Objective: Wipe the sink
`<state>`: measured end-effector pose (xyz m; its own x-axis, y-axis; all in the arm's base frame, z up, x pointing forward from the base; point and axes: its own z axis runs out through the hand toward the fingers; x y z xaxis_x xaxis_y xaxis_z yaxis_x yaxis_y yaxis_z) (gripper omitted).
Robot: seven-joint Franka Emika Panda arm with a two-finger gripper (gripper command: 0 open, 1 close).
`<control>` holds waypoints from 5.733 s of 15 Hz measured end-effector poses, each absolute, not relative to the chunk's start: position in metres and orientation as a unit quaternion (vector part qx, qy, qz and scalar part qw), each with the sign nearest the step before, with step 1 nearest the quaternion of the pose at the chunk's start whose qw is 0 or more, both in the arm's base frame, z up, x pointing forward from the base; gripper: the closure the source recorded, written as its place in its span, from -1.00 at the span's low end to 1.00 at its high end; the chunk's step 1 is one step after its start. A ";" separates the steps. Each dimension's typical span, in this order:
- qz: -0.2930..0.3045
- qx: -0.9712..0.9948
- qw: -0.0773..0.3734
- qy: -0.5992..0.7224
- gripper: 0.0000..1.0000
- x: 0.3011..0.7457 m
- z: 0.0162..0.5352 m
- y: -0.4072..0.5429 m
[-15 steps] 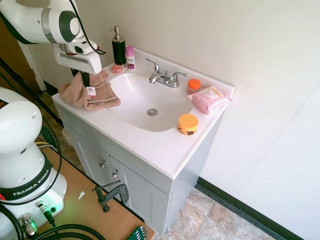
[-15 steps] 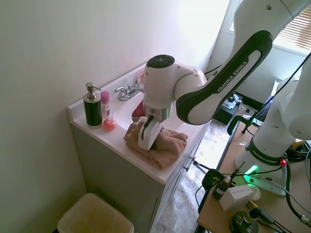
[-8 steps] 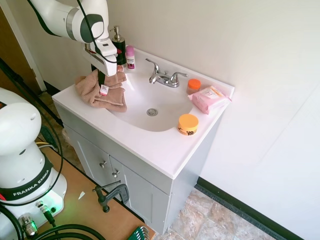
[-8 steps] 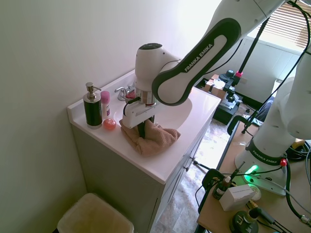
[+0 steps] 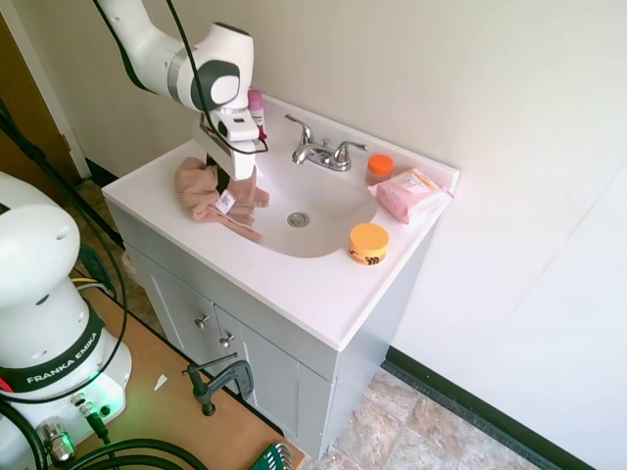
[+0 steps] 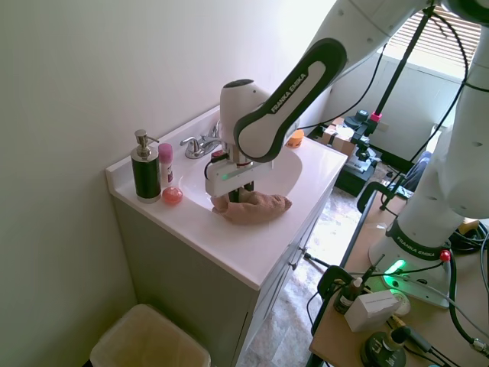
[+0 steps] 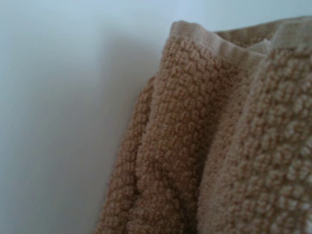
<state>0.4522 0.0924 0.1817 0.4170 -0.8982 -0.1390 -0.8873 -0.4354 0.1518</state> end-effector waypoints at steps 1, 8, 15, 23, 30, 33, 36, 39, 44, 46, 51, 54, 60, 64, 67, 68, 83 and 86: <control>-0.101 0.842 0.028 -0.529 1.00 0.452 0.178 0.087; -0.078 0.867 0.065 -0.487 1.00 0.442 0.169 0.060; -0.012 0.906 0.152 -0.396 1.00 0.426 0.165 0.015; 0.067 0.916 0.221 -0.327 1.00 0.421 0.160 -0.033; 0.145 0.915 0.244 -0.286 1.00 0.423 0.136 -0.018; 0.182 0.912 0.242 -0.275 1.00 0.432 0.124 -0.016; 0.209 0.909 0.239 -0.270 1.00 0.441 0.116 -0.013; 0.234 0.906 0.235 -0.262 1.00 0.447 0.111 -0.014; 0.264 0.904 0.223 -0.251 1.00 0.454 0.103 -0.007; 0.277 0.902 0.211 -0.256 1.00 0.457 0.099 0.003; 0.295 0.896 0.180 -0.279 1.00 0.469 0.090 0.045; 0.287 0.886 0.167 -0.325 1.00 0.479 0.091 0.059; 0.248 0.864 0.130 -0.419 1.00 0.493 0.099 0.054; 0.227 0.857 0.105 -0.450 1.00 0.497 0.105 0.071; 0.221 0.863 0.088 -0.446 1.00 0.493 0.111 0.095; 0.220 0.863 0.086 -0.446 1.00 0.492 0.112 0.098; 0.140 0.820 0.005 -0.555 1.00 0.482 0.130 0.094; 0.114 0.809 -0.014 -0.577 1.00 0.483 0.135 0.094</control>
<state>0.4827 0.0941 0.1354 0.3078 -0.9363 0.1689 -0.9301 -0.3335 -0.1542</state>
